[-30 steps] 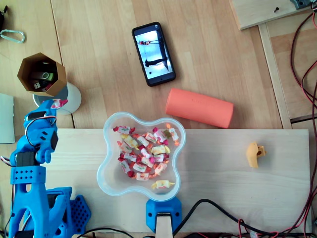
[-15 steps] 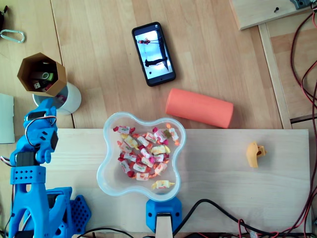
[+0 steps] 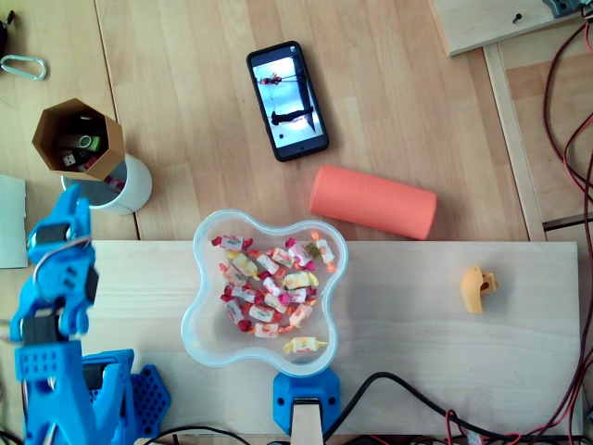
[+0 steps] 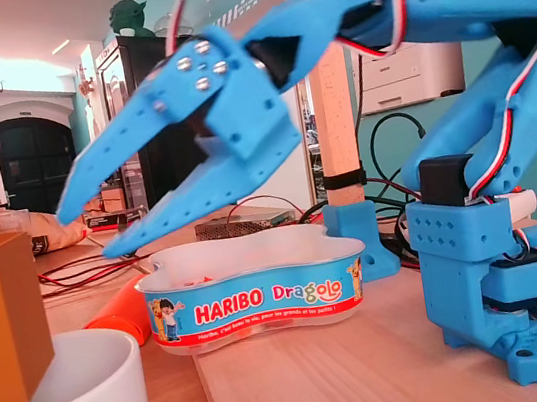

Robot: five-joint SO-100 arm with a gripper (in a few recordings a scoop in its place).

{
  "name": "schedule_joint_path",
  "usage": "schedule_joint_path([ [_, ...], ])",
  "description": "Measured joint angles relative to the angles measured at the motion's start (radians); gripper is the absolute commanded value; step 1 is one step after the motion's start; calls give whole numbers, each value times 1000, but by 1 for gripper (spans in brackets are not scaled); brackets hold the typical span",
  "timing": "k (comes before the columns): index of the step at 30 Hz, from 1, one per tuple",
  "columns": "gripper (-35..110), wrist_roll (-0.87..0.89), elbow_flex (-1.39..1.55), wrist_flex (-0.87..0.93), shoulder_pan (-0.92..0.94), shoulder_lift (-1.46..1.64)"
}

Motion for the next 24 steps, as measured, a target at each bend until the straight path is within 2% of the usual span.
schedule_joint_path([
  [17, 11, 9, 285, 0, -60, 727],
  [24, 11, 12, 359, -3, -61, 750],
])
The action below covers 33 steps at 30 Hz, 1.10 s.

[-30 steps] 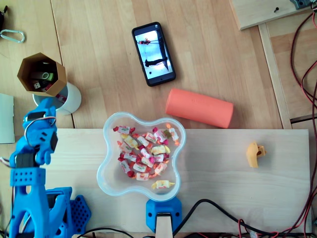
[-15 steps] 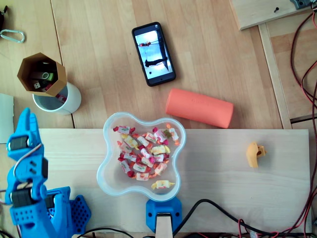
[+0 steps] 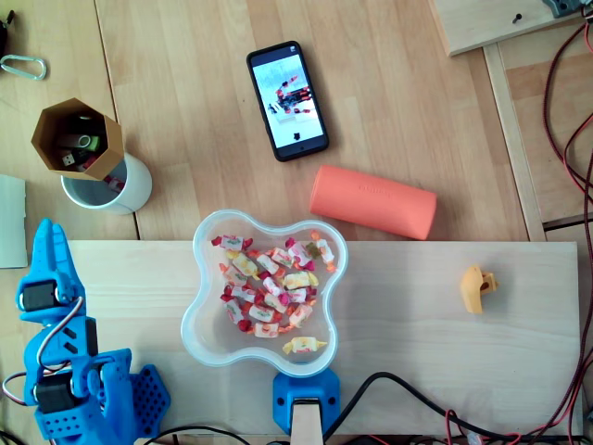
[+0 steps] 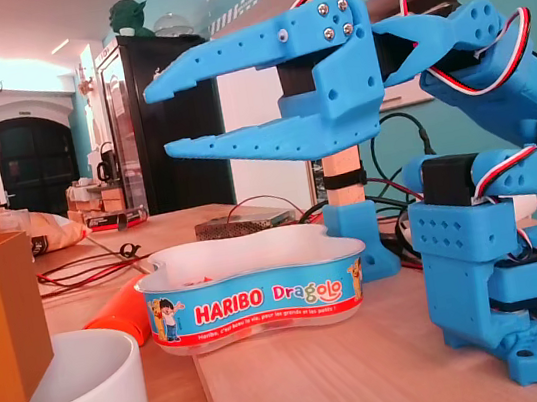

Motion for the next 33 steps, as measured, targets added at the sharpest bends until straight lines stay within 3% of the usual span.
schedule_joint_path([
  [9, -4, 0, 23, -173, 0, 0],
  [21, -3, -12, 123, -541, 3, 0],
  [33, -3, -9, 345, -936, 120, 0],
])
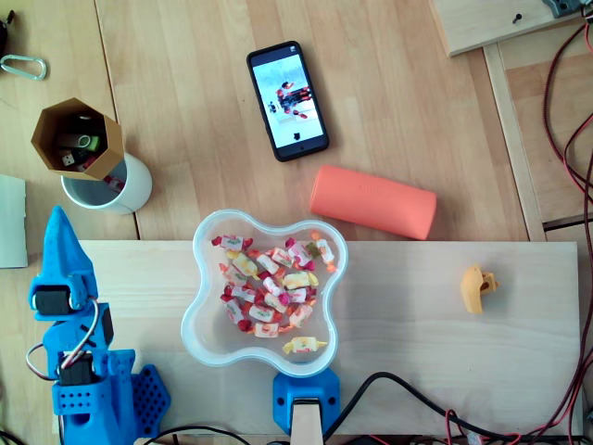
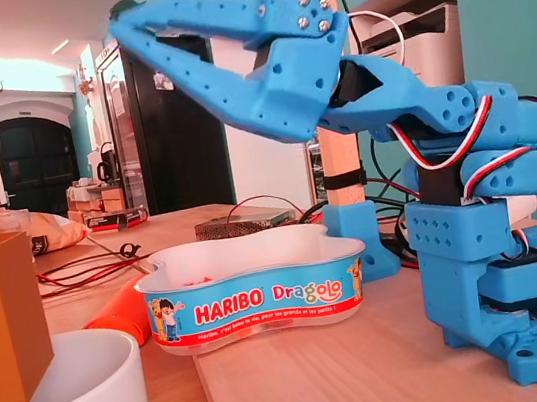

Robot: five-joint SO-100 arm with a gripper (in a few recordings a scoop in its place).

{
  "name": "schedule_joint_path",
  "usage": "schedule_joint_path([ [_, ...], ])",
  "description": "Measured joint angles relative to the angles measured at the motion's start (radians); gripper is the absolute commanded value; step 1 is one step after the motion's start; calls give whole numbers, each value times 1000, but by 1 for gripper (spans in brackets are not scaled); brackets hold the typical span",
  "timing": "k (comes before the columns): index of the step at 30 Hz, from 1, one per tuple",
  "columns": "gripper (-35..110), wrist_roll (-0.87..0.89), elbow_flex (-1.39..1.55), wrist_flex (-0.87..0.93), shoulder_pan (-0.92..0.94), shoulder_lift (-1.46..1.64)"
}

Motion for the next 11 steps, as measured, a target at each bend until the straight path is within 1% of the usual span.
schedule_joint_path([
  [11, -2, -3, 0, -12, 3, 0],
])
